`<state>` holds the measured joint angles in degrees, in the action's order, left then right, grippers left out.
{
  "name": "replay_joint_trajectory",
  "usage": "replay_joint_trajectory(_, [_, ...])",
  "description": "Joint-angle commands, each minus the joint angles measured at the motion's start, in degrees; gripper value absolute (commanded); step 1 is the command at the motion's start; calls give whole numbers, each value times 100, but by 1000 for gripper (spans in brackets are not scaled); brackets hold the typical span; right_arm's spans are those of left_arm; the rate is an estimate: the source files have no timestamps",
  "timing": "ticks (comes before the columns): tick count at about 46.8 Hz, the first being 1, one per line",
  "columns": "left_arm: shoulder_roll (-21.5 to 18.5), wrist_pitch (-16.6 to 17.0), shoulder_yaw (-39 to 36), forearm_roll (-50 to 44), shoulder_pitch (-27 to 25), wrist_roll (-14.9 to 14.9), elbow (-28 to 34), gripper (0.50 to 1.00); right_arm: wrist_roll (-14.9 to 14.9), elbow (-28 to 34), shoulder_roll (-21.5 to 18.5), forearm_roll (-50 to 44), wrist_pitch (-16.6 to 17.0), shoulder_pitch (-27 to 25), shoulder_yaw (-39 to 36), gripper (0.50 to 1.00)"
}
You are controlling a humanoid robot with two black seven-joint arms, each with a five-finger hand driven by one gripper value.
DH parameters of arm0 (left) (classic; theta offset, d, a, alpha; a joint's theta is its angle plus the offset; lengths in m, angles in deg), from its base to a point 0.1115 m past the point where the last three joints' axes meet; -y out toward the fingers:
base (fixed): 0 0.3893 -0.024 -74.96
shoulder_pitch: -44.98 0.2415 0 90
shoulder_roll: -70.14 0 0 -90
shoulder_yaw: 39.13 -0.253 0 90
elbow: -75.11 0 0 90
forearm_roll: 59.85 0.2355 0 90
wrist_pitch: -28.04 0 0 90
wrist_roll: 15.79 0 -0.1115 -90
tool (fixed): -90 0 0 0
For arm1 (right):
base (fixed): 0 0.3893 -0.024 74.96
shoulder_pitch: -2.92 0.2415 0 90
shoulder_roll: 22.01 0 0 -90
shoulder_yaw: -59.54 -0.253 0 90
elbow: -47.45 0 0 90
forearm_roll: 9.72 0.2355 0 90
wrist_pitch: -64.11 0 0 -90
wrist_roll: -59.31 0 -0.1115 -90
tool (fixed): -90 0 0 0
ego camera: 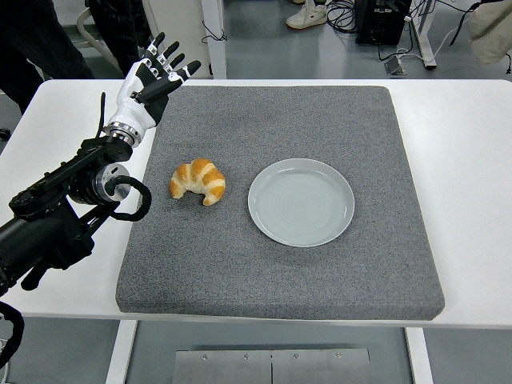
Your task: Place the bread on the plate
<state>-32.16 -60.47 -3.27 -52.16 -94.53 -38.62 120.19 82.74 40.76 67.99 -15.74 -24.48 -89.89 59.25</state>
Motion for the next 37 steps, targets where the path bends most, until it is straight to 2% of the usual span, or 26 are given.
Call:
replay_joint_trajectory(1, [0,0,-53,4,21,16,1,960,-5,1,0,4,0,0,-6,1000])
replay_joint_trajectory(8, [0,0,-124,285,30,-11,1,958,-5,1,0,4,0,0,-6,1000])
replay_joint_trajectory(37, [27,-26,-27,215,12,-2,1,960,-5,1,0,4,-9,0,-6,1000])
